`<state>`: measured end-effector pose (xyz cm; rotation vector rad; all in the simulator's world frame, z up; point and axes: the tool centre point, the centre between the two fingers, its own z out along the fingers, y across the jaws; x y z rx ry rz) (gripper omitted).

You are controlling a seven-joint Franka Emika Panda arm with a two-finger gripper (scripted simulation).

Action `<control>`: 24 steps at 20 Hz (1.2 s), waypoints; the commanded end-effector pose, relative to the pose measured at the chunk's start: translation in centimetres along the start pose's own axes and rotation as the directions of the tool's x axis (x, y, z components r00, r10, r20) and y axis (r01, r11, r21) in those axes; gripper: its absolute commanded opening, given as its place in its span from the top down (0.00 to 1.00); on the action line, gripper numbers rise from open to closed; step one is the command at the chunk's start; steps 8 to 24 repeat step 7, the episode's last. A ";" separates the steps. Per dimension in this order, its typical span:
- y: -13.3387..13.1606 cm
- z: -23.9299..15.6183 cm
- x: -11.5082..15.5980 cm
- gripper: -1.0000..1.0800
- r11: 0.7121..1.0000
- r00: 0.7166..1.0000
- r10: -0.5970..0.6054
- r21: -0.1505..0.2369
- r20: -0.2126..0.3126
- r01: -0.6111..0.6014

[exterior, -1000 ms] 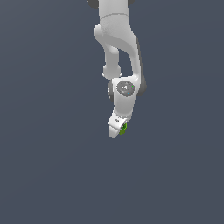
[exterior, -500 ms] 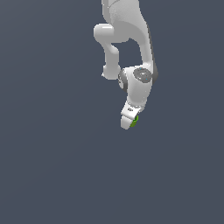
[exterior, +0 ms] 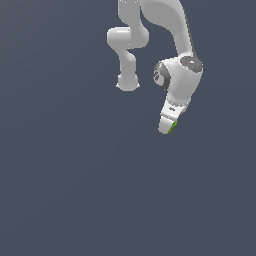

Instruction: Pick up the object and move it to a goal position.

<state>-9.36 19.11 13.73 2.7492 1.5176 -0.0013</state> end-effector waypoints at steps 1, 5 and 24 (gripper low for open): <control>-1.0 -0.9 0.7 1.00 1.000 1.000 0.002 0.000 0.000 -0.002; -1.6 -1.4 1.3 1.00 1.000 1.000 0.002 0.001 -0.001 -0.002; -1.6 -1.3 1.4 1.00 1.000 1.000 0.002 0.001 -0.001 -0.002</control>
